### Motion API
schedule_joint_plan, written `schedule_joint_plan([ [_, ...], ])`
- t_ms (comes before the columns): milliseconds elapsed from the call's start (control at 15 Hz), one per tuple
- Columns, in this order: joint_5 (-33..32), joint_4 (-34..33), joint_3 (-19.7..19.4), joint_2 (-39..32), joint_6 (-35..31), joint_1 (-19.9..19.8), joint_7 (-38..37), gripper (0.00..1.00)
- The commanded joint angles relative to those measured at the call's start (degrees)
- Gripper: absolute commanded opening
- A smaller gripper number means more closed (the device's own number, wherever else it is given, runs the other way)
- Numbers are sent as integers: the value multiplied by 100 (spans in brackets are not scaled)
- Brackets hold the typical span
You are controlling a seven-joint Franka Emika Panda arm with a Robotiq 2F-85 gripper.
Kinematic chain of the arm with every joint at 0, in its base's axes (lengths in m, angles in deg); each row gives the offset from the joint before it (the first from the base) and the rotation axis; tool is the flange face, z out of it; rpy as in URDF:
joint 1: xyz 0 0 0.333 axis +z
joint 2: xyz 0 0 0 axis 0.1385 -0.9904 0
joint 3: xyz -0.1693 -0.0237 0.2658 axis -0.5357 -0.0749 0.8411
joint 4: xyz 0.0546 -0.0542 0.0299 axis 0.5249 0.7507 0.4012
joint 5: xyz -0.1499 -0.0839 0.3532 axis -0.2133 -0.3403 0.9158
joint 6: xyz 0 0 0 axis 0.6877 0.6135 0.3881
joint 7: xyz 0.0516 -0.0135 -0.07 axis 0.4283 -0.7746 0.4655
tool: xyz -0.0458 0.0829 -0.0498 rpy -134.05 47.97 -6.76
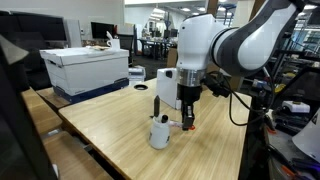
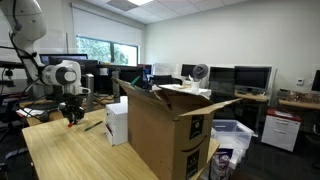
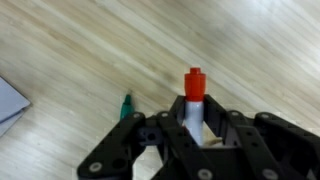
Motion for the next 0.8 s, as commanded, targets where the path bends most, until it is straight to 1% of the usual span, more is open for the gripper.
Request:
schedule_joint_plan([
  [0,-246,-246,-114,-183,45,111,-302,9],
  [200,-280,-441,-198,-370,-92,75,-311,9],
  [467,-270,-803,-319,-725,-19,78,-284,9],
  [733,-131,-1147,-338,-1096,-78,106,-304,9],
])
